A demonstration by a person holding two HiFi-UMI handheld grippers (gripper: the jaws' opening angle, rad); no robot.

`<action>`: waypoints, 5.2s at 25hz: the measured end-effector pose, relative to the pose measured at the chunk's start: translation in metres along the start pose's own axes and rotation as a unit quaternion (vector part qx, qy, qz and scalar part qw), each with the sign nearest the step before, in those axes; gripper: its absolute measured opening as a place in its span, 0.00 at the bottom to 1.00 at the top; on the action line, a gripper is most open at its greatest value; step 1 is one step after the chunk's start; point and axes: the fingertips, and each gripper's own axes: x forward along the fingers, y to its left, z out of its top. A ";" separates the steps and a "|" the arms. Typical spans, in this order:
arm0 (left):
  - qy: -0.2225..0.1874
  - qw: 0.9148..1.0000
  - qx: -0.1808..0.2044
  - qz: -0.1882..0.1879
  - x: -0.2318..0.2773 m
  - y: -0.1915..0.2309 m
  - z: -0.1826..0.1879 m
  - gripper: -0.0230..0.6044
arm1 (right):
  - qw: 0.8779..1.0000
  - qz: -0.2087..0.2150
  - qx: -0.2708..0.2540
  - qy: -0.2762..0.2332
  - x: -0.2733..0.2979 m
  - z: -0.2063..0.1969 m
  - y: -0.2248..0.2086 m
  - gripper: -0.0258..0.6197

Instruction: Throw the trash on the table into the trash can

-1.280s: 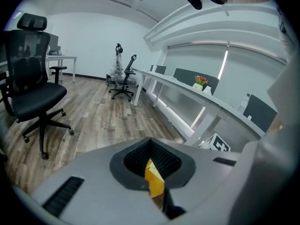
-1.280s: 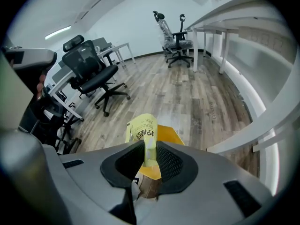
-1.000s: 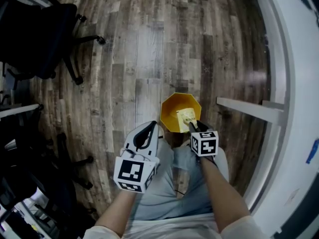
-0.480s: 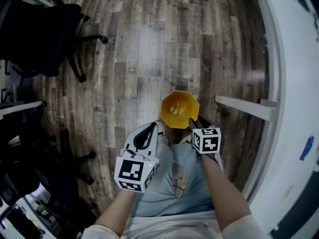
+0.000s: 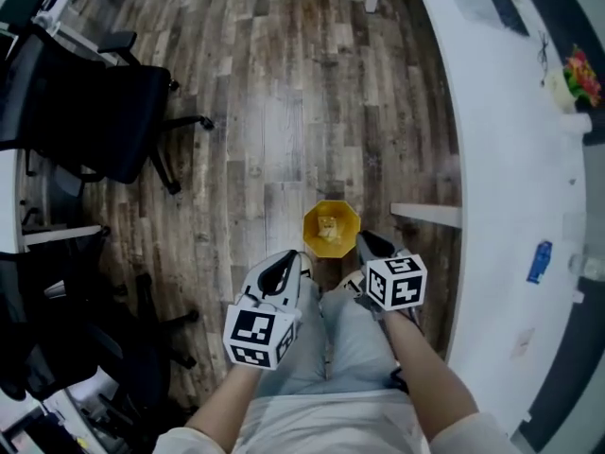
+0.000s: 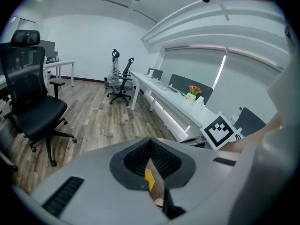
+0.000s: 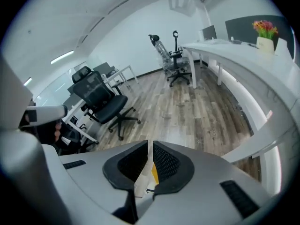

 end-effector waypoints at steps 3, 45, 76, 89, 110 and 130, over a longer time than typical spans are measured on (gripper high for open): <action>-0.001 1.000 0.010 -0.013 -0.016 -0.016 0.023 0.04 | 0.999 0.015 -0.020 -0.026 -0.043 0.031 0.020 0.12; -0.023 0.980 0.089 -0.177 -0.087 -0.180 0.117 0.04 | 0.976 0.000 -0.043 -0.214 -0.304 0.092 0.090 0.10; 0.049 0.912 0.240 -0.330 -0.053 -0.329 0.068 0.04 | 0.905 -0.282 0.113 -0.298 -0.506 -0.069 -0.118 0.10; 0.073 0.877 0.265 -0.393 -0.015 -0.428 0.015 0.04 | 0.858 -0.376 0.202 -0.285 -0.529 -0.174 -0.184 0.10; 0.159 0.832 0.319 -0.425 0.026 -0.499 -0.057 0.04 | 0.860 -0.407 0.241 -0.189 -0.493 -0.283 -0.308 0.43; 0.177 0.854 0.303 -0.385 0.050 -0.495 -0.056 0.04 | 0.885 -0.383 0.224 -0.141 -0.484 -0.294 -0.370 0.65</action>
